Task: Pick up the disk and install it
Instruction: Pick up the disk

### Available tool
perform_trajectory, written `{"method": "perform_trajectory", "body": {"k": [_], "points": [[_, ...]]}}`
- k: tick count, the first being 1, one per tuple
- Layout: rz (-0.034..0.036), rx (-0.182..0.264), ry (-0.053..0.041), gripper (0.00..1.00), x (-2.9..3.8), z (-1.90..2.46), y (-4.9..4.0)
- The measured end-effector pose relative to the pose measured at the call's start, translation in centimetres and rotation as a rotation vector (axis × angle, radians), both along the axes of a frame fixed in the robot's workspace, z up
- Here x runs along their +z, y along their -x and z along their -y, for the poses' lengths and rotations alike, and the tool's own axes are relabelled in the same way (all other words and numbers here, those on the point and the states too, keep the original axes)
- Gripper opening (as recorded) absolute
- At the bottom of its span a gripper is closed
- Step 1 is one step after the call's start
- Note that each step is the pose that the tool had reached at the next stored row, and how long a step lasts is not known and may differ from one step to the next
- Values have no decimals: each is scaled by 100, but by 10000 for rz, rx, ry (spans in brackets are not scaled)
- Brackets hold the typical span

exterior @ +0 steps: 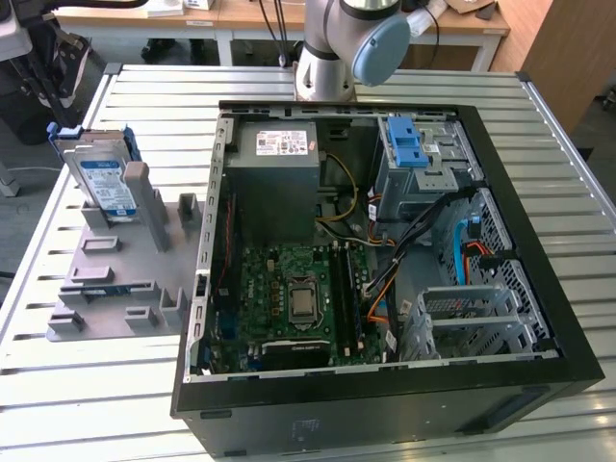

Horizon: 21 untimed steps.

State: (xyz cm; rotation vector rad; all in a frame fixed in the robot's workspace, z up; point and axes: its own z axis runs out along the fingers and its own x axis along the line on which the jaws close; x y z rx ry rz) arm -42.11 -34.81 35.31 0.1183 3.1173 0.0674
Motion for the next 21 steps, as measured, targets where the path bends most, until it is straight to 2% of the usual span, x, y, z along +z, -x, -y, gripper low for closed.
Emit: {"method": "perform_trajectory", "body": {"k": [7, 15, 21], "points": [[0, 74, 0, 11, 0, 0, 1], [1, 515, -1, 11, 0, 0, 1], [1, 663, 0, 11, 0, 0, 0]]}}
